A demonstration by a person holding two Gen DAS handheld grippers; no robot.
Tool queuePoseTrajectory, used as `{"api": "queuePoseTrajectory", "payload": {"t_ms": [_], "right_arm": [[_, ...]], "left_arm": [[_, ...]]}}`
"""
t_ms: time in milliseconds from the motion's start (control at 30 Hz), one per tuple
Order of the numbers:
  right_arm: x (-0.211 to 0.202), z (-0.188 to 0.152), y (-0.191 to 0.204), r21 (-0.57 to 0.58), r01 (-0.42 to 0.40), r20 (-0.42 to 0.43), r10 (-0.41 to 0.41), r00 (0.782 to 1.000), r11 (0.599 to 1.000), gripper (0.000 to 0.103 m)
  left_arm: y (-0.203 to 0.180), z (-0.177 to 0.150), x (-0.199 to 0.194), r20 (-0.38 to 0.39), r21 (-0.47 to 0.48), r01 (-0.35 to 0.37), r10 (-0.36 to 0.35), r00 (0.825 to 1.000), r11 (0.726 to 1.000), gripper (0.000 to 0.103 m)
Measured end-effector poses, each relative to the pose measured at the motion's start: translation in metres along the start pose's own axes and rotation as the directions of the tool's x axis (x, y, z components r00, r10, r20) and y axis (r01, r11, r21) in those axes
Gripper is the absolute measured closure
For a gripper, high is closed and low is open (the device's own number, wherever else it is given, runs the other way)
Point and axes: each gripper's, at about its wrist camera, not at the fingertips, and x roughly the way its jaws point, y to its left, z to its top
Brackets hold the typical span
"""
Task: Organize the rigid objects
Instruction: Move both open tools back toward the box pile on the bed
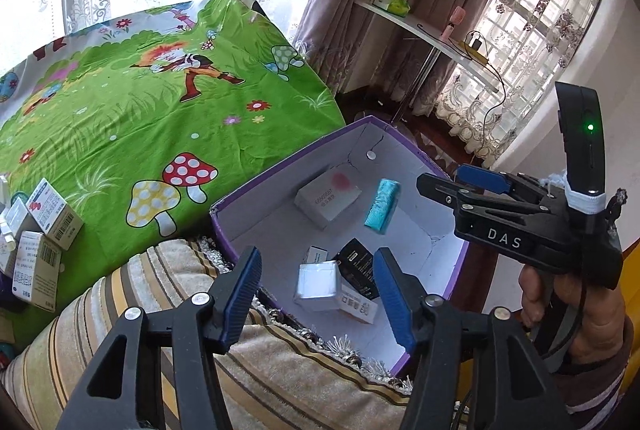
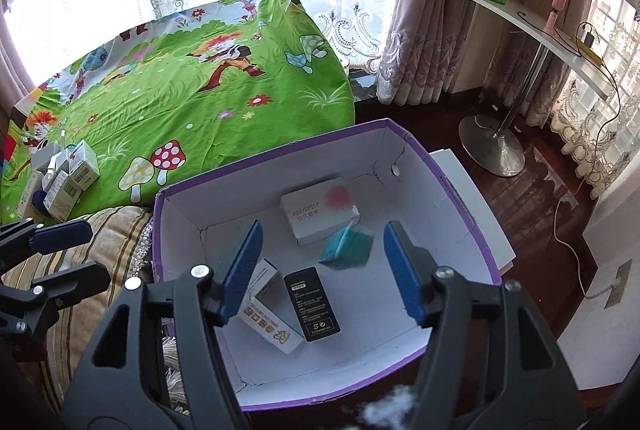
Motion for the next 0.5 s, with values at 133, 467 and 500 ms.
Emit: {"api": "queuePoseTrajectory", "payload": {"t_ms": [133,467,500], "right_arm": [[-0.008,0.001,0.004,-0.009,-0.026,0.042,0.026,0.999,1.000,0.025],[-0.035,0.015,0.021,-0.026,0.057,0.147,-0.053,0.988,0.998,0.011],[-0.039,0.016,0.022,-0.025,0.053,0.162,-0.049,0.986,0.998,0.010]], "left_arm": [[-0.003,0.002,-0.011,0.047,0.018,-0.097,0.096,0.994,0.995,0.043],[-0.006,0.002,-0.065,0.323,0.124,-0.205,0.156,0.934,0.971,0.026],[-0.006,0.003,-0.067,0.337,0.122,-0.228,0.176,0.925,0.966,0.025]]}}
